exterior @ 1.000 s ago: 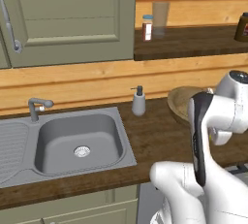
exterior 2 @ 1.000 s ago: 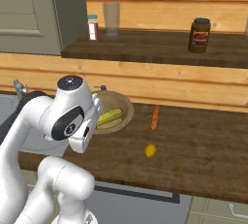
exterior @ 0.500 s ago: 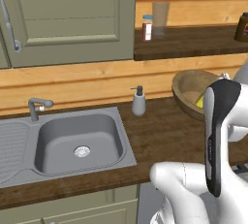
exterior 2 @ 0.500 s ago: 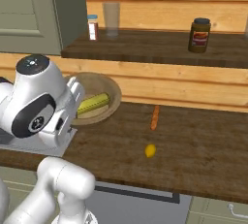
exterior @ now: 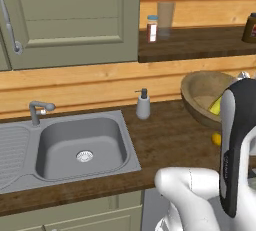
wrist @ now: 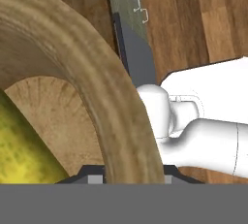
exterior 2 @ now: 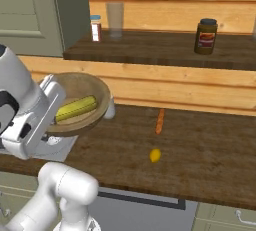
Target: Pick the cucumber from the sink and place it in the bowl. Then pick the bowl and place it in the microwave. Then close the microwave door and press the start button.
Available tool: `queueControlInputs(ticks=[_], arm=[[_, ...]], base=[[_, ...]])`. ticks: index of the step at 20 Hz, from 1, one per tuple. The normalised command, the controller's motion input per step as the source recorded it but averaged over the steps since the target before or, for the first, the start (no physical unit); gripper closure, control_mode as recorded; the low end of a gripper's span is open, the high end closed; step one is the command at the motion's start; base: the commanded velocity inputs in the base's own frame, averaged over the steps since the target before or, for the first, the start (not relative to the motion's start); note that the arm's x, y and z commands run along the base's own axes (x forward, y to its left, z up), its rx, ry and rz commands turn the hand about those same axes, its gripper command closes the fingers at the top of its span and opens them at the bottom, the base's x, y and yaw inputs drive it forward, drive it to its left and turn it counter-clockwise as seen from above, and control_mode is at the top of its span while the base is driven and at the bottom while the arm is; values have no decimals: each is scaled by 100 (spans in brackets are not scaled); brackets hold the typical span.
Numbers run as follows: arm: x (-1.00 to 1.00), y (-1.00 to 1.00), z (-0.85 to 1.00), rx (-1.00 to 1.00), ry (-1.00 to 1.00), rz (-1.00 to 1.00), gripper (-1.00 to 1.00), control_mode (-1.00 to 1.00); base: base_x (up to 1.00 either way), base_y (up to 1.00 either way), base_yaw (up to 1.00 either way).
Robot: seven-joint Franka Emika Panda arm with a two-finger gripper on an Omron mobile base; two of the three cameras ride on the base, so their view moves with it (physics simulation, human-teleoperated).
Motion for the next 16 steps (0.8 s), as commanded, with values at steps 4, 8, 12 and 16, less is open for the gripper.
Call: queueControlInputs(ticks=[4, 8, 12, 16], arm=[[-13, 1, 0, -3, 0, 0, 100, 100], [0, 0, 0, 0, 0, 0, 100, 100], [0, 0, 0, 0, 0, 0, 100, 100], [0, 0, 0, 0, 0, 0, 100, 100]], base=[[-17, -4, 0], [-3, -32, -8], [-2, -33, -68], [0, 0, -98]])
